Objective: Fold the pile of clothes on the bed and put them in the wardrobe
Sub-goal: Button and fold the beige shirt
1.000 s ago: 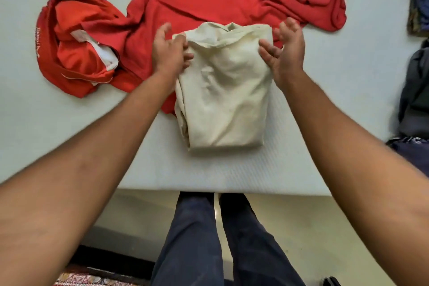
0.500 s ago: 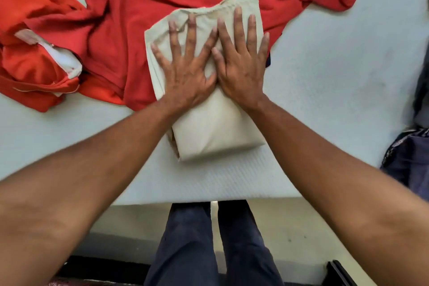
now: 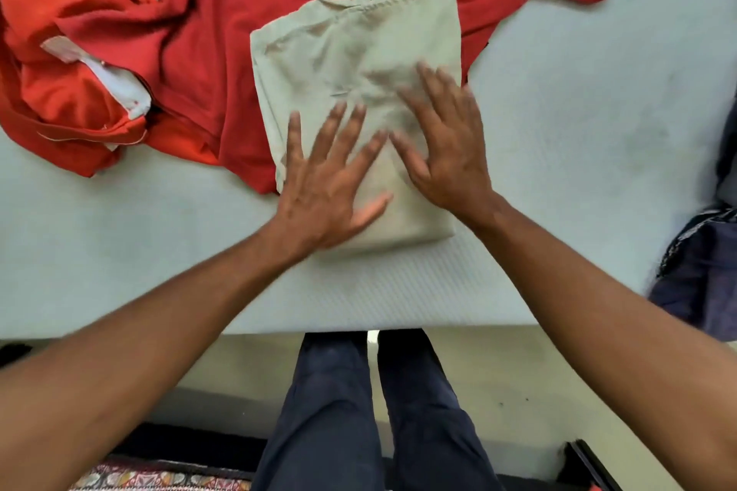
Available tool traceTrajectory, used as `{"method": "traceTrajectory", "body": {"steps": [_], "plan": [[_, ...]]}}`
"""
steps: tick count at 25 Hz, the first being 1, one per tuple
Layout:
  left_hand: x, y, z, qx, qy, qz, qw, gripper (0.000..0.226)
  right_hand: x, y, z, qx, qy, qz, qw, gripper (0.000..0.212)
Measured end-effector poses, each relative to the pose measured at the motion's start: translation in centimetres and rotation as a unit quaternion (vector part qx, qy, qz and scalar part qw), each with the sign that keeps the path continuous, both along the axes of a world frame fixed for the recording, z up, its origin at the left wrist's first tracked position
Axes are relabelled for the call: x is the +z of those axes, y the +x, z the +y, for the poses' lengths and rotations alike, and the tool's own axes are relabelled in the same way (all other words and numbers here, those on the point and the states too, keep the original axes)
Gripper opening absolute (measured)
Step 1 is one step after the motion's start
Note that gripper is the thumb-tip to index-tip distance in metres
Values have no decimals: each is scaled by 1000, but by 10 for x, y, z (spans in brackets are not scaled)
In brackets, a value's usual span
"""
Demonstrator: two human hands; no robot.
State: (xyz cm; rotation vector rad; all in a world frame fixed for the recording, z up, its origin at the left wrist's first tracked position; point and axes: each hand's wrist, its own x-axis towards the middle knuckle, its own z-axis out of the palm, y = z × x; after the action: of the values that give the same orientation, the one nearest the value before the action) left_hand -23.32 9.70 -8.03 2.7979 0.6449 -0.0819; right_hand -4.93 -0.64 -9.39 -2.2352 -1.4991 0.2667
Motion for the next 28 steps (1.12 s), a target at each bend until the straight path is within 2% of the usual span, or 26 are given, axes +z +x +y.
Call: {"method": "traceTrajectory", "body": {"steps": [2,4,6,8,11,13,15,18,20,22,24,26,27,28], "plan": [[2,-35,-40,-26,0,49,998,93,3,-14,-52,83,-40,16,996,54],[-9,-58,-63,-49,18,104,993,104,0,-27,-91,151,-131,8,980,75],[-22,-66,-68,-44,22,127,991,106,-10,-35,-110,166,-200,-17,965,96],[-31,-63,-64,-19,22,131,991,101,-19,-31,-112,150,-207,-27,966,100],[-28,-49,-49,-2,22,111,994,78,-25,-21,-96,159,-138,-46,976,73],[-13,-42,-36,1,22,56,998,46,-12,-8,-83,149,-66,-31,986,45],[13,-37,-19,11,-3,39,999,28,18,7,-65,155,-75,39,984,27],[43,-34,14,27,-80,15,996,30,58,32,-32,104,-118,190,969,14],[58,-22,48,90,-195,-37,976,26,71,51,-4,54,-106,255,960,6],[61,-1,90,166,-322,-100,927,19,73,68,30,-17,-75,328,942,11],[46,22,121,246,-392,-175,869,18,65,82,62,-114,-36,401,908,16],[26,42,146,324,-407,-233,821,13,50,95,92,-177,-10,408,896,19],[17,51,155,345,-390,-243,819,13,41,98,105,-197,5,390,899,19],[7,57,161,346,-344,-234,841,15,31,99,113,-209,14,352,912,19]]}}
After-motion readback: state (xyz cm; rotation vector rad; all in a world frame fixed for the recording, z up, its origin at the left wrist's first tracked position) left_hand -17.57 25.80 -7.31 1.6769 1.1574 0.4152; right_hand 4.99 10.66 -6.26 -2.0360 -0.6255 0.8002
